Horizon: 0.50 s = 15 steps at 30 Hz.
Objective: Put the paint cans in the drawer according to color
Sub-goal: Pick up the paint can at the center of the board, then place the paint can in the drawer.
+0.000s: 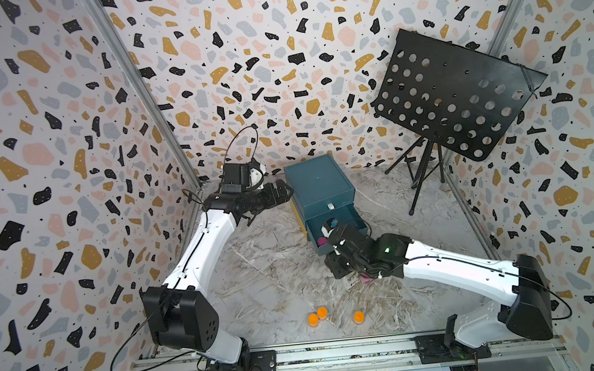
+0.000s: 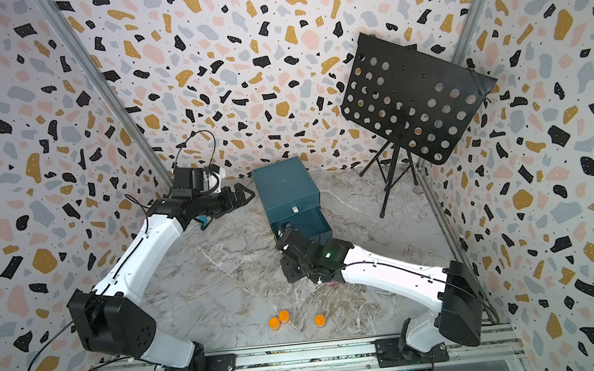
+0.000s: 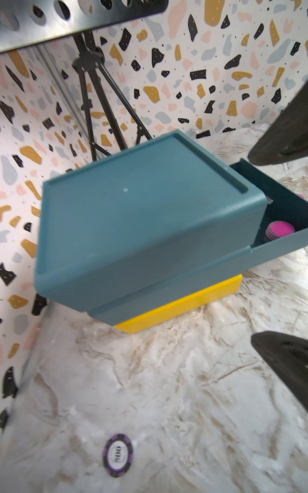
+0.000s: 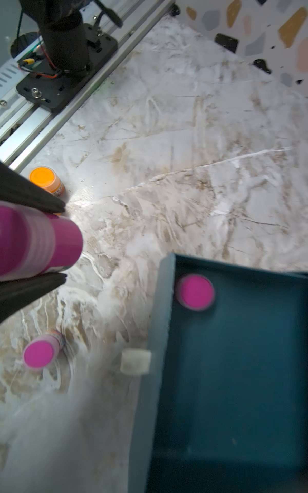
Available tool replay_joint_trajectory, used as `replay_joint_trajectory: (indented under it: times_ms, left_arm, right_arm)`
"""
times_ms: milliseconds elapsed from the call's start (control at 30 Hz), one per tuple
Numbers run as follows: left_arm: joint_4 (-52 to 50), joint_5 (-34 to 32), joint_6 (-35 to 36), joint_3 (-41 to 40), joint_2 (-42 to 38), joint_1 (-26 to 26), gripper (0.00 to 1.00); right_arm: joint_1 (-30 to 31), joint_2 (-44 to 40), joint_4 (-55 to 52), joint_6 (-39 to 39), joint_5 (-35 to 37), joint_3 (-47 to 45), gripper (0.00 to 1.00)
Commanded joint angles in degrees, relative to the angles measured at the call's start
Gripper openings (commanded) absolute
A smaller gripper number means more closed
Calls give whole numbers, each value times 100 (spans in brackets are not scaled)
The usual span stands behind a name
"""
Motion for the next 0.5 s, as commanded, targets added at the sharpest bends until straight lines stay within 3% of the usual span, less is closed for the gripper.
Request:
replay_joint_trajectory:
  times_ms: [0, 200, 467]
  left_arm:
    - [-206, -128, -65, 524, 310, -104, 100]
    - [-518, -166, 15, 1059, 959, -205, 99]
    - [-682, -290, 253, 1129, 1366, -291, 98]
  right_arm:
    - [-455, -193, -325, -467, -138, 364, 20]
    - [-1211, 203, -649, -1002, -505, 1238, 20]
    - [-1547, 980, -819, -1218, -683, 1820, 19]
